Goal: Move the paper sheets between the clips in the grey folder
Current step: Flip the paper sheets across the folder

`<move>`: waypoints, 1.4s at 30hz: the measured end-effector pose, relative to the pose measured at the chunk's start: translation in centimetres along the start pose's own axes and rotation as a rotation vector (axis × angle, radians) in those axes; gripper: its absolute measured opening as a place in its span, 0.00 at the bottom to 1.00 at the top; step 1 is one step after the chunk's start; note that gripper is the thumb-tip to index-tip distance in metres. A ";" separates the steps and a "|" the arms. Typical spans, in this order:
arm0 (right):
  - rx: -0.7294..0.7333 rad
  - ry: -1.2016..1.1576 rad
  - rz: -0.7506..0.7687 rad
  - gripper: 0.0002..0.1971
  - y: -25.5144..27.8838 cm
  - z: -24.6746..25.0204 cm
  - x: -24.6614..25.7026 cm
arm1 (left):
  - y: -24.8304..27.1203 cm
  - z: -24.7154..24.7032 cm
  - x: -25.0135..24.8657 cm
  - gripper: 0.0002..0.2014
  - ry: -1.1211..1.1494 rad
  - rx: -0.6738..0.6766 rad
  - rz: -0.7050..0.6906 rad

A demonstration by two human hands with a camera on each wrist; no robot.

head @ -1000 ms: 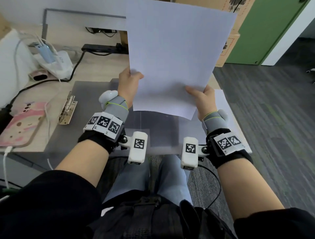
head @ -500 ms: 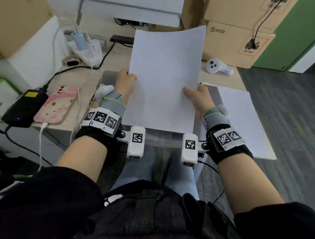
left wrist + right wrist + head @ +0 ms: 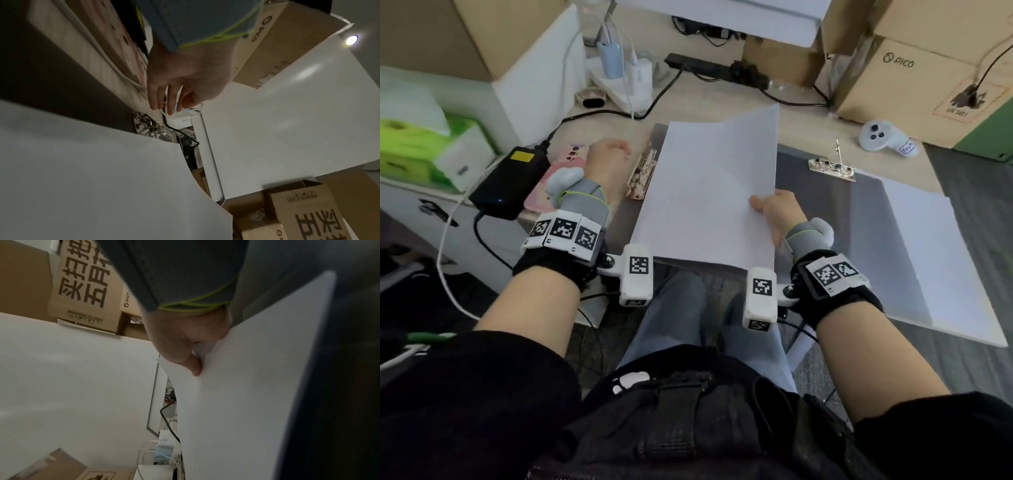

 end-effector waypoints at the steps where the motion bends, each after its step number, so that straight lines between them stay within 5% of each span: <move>1: 0.001 0.020 -0.006 0.15 -0.1 -0.4 -0.1 | -0.4 0.1 0.6 0.19 -0.018 0.031 0.007; 6: -0.010 0.102 0.011 0.18 -0.5 -1.5 0.1 | -0.9 -1.0 1.3 0.12 -0.109 0.208 -0.002; 13: 0.042 0.094 -0.083 0.17 -1.3 -1.8 -0.1 | -1.4 -2.3 0.5 0.18 -0.164 0.147 -0.031; 22: 0.099 0.020 -0.110 0.14 -2.1 -1.9 -0.4 | -2.3 -3.2 0.4 0.22 -0.424 0.231 0.047; 27: 0.111 0.013 -0.081 0.15 -2.2 -1.9 -0.5 | -2.6 -3.6 0.6 0.09 -0.292 0.272 0.050; 33: 0.123 0.039 -0.051 0.13 -2.5 -2.2 -0.4 | -1.1 -1.8 0.4 0.19 0.126 0.127 0.164; 38: 0.107 0.055 -0.046 0.16 -2.4 -2.2 -0.5 | -0.1 -1.2 1.6 0.10 0.016 0.208 0.240; 42: 0.103 0.031 -0.034 0.16 -2.3 -2.2 -0.4 | 0.9 -1.5 2.7 0.17 -0.137 0.370 0.382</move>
Point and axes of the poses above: each hand's wrist, its own y-axis away from the middle knuckle, its own z-axis out of the back of the hand, x = y × z, the point moved 7 cm from there along -y, towards the middle knuckle, and after that the axes turned 8 degrees about -y, right-handed, at the moved point
